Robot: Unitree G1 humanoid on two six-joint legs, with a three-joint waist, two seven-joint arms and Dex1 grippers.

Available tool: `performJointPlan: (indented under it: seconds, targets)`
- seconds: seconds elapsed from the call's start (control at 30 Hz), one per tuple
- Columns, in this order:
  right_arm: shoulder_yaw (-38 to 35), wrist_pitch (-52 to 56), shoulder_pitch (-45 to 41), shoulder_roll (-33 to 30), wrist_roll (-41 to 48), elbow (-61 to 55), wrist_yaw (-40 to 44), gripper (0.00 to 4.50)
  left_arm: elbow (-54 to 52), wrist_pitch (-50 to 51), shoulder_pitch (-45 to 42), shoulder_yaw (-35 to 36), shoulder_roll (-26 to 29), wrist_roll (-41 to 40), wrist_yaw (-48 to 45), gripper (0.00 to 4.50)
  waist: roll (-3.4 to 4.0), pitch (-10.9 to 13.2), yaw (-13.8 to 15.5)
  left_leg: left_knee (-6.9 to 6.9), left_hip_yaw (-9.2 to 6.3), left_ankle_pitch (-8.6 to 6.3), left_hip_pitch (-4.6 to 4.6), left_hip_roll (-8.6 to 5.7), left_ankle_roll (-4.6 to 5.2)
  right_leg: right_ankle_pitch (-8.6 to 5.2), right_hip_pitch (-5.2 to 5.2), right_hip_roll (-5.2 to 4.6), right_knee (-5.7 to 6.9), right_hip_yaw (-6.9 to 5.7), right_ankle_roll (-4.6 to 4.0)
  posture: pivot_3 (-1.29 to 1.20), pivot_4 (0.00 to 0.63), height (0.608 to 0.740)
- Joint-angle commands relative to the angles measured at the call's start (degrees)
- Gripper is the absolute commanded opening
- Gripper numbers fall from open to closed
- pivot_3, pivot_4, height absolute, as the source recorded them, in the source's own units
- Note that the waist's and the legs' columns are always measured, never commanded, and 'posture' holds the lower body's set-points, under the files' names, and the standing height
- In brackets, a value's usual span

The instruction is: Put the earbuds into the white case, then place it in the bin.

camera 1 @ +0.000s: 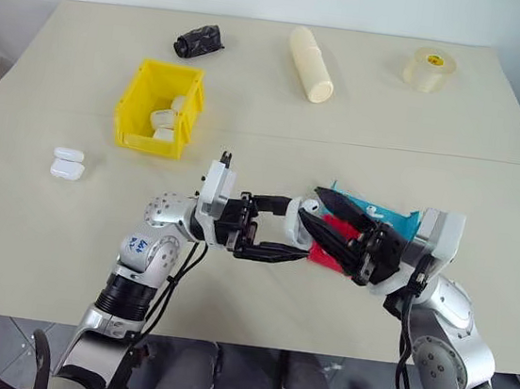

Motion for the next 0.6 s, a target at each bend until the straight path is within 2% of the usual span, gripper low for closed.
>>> performJointPlan:
  seconds: [0.03, 0.13, 0.6]
  targets:
    - [1.5, 1.3, 1.1, -0.8, -1.0, -0.4, 1.1, 3.51, -3.1, -1.7, -2.9, 1.0, -1.7, -1.8, 0.8, 2.8, 0.0, 0.0, 0.0, 0.0, 0.0, 0.0, 0.0, 0.0, 0.0, 0.0, 0.0, 0.0, 0.01, 0.0, 0.0, 0.0, 0.15, 0.74]
    - [0.0, 1.3, 0.7, -1.1, 0.0, -1.0, 0.4, 4.43, -3.2, -1.6, -2.6, 1.1, -1.4, -1.8, 0.7, 2.8, 0.0, 0.0, 0.0, 0.0, 0.0, 0.0, 0.0, 0.0, 0.0, 0.0, 0.0, 0.0, 0.01, 0.01, 0.0, 0.0, 0.15, 0.74]
    - [-13.6, 2.6, 6.3, -7.7, 4.7, -4.0, 0.2, 4.48, -3.1, -2.7, 0.0, 2.1, 1.4, -1.0, -0.2, 2.8, 0.0, 0.0, 0.1, -0.01, 0.01, 0.0, 0.0, -0.01, 0.01, 0.0, 0.02, -0.02, -0.03, 0.0, 0.0, 0.0, 0.15, 0.74]
